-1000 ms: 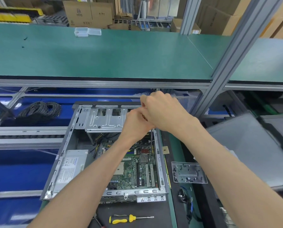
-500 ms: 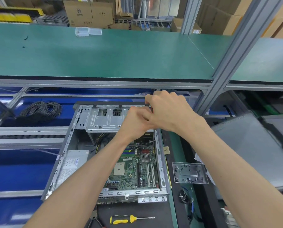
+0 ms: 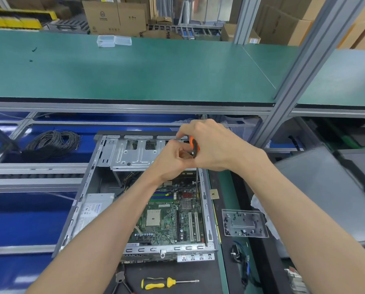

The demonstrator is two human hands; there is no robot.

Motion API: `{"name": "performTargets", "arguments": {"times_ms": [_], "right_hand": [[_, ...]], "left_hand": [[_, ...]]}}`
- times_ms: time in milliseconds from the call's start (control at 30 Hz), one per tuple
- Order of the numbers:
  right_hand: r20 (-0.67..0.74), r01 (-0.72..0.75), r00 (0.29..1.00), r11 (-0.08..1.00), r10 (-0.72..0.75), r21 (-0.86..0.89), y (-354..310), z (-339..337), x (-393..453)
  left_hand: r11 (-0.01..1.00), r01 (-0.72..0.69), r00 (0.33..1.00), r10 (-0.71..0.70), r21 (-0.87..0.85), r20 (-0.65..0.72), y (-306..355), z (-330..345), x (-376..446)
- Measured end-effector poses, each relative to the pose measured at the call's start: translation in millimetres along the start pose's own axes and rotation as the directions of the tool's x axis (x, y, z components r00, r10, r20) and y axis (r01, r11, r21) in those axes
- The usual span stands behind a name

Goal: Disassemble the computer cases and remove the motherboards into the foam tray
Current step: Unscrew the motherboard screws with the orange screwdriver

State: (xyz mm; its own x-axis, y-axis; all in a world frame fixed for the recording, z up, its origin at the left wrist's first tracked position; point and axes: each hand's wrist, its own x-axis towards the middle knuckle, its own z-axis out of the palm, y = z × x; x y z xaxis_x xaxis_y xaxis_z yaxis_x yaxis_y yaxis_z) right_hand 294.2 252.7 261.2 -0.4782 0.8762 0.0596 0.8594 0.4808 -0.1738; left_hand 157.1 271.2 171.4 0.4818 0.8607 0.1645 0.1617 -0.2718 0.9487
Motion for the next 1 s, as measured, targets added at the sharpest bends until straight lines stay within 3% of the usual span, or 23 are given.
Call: {"name": "performTargets", "arguments": {"times_ms": [167, 233, 333, 533, 633, 800, 867, 1000], "right_hand": [[-0.140, -0.166, 0.981, 0.963, 0.138, -0.213, -6, 9, 2], [-0.189, -0.190, 0.972, 0.933, 0.137, -0.305, -11, 13, 4], [-0.173, -0.158, 0.978, 0.959, 0.118, -0.237, -12, 15, 8], [-0.024, -0.040, 0.999, 0.999, 0.039, -0.031, -5, 5, 5], [0.027, -0.002, 1.000, 0.997, 0.000, 0.079, -4, -2, 0], [-0.077, -0.136, 0.989, 0.976, 0.124, -0.170, -4, 1, 1], [-0.079, -0.177, 0.983, 0.957, 0.163, -0.231, -5, -1, 4], [-0.013, -0.100, 0.995, 0.980, 0.100, -0.172, -2, 1, 7]], "left_hand": [[0.984, 0.050, 0.978, -0.014, 0.170, -0.210, -1, 8, 9], [0.990, 0.053, 0.963, -0.016, 0.133, -0.269, -3, 14, 11], [0.985, 0.104, 0.944, -0.055, 0.135, -0.327, -3, 19, 9], [0.973, 0.185, 0.981, -0.174, 0.136, -0.086, -32, -5, -14], [0.920, 0.275, 0.953, -0.299, 0.277, 0.048, -52, -6, -26], [0.710, 0.198, 0.843, -0.475, 0.676, 0.252, -90, 21, -18], [0.648, 0.175, 0.819, -0.514, 0.741, 0.256, -108, 34, -13], [0.550, 0.150, 0.835, -0.516, 0.822, 0.192, -131, 55, -6]]}}
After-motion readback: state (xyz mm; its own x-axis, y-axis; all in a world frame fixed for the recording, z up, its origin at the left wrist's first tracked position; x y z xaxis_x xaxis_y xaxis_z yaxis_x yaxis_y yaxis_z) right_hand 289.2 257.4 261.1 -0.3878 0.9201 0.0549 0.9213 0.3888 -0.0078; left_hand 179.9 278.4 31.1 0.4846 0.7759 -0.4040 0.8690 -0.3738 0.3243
